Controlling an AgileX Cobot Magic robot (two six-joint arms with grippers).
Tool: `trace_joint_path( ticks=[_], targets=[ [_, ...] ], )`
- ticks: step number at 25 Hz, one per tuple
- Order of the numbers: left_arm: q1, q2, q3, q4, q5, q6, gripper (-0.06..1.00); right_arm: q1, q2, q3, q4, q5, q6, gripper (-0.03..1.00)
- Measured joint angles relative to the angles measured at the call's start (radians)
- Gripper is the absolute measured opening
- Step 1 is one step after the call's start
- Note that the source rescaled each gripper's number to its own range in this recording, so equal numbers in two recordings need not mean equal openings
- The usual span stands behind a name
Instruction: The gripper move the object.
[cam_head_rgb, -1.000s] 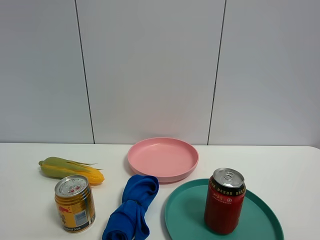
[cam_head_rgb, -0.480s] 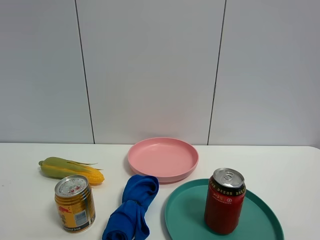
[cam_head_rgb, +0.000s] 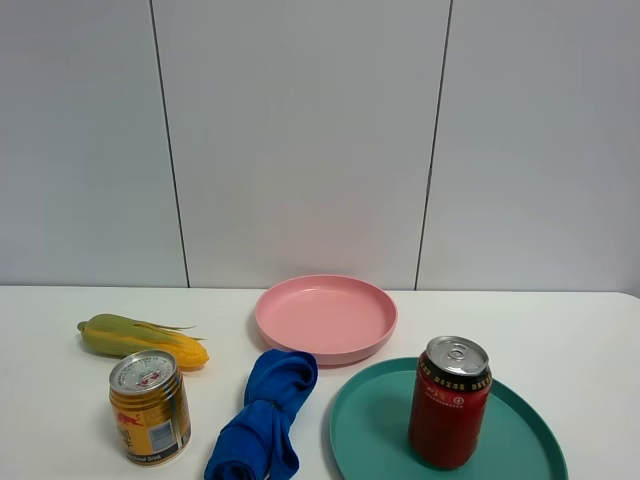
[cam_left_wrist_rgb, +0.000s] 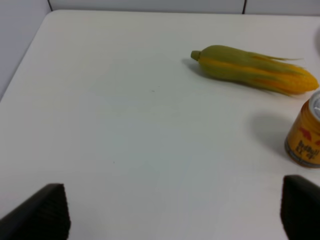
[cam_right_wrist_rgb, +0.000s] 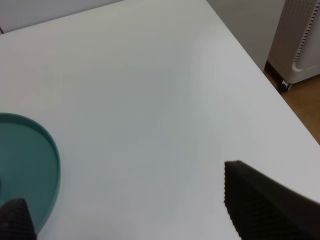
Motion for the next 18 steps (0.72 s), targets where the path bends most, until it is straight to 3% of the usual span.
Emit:
trace_joint_path(
  ticks=[18],
  targets=[
    [0.000,0.000,0.000,0.000,0.000,-0.003,0.67,0.000,0.000,0.000,0.000,0.000,0.000,1.00]
  ],
)
